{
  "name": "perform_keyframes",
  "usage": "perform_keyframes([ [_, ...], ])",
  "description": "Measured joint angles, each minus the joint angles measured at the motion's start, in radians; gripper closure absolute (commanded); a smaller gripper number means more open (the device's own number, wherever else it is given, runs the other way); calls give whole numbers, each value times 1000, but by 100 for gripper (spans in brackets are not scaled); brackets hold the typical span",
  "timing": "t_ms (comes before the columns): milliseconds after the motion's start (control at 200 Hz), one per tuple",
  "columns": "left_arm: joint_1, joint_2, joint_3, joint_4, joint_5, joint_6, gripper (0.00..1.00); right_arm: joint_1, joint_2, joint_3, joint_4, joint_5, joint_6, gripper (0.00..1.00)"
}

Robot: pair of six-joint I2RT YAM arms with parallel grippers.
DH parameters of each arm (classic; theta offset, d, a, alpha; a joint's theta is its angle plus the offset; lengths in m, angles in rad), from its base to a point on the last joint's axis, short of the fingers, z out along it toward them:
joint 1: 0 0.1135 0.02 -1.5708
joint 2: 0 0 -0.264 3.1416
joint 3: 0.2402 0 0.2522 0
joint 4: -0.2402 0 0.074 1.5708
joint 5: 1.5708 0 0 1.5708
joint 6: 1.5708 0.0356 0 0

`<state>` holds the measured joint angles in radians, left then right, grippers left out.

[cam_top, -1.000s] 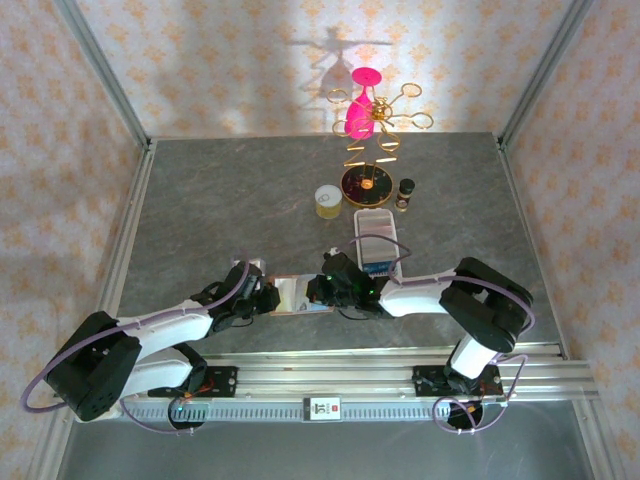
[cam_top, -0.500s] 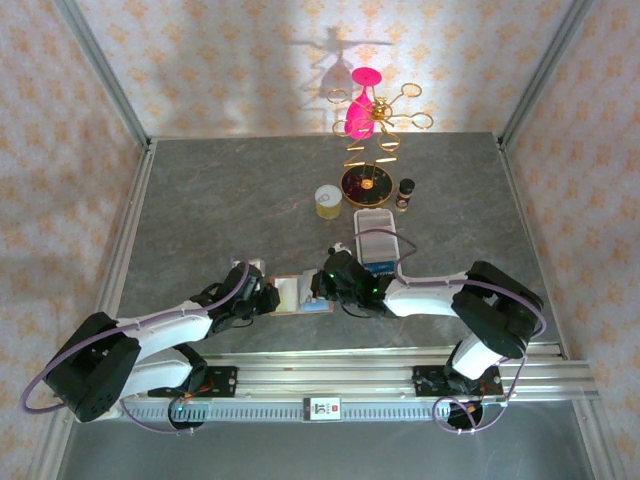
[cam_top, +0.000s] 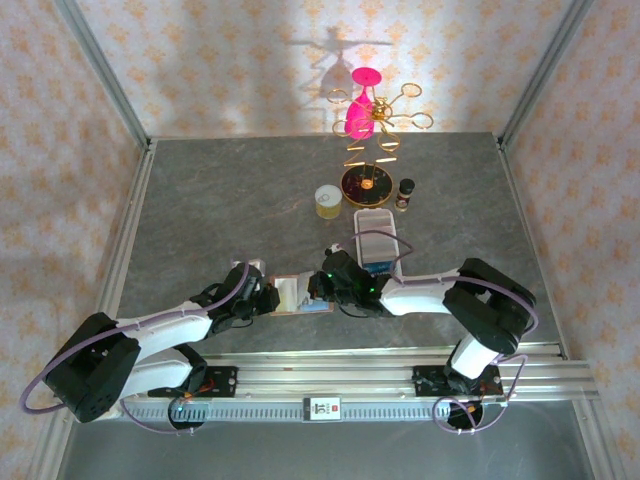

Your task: Put the credit cards into the card holder

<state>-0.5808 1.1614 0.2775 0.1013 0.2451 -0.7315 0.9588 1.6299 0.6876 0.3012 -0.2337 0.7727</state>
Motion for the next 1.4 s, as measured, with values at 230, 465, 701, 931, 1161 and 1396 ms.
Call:
perform_keyframes([
  [230,0,0,0,0,0,0,87,0,8,0,19,-33,17,100],
  [465,0,-10,-7,0,0,0,87,0,7,-1,3,-19,3,100],
  [701,0,-10,-8,0,0,0,87,-11,-19,-1,-5,22,-40,100],
  [931,0,-10,-9,2,0,0,87,-42,-26,0,22,35,-68,100],
  [1161,0,-10,-9,2,0,0,87,-46,12,16,50,25,-71,100],
  [1396,0,-10,-9,2,0,0,88,-47,38,16,75,0,-62,100],
])
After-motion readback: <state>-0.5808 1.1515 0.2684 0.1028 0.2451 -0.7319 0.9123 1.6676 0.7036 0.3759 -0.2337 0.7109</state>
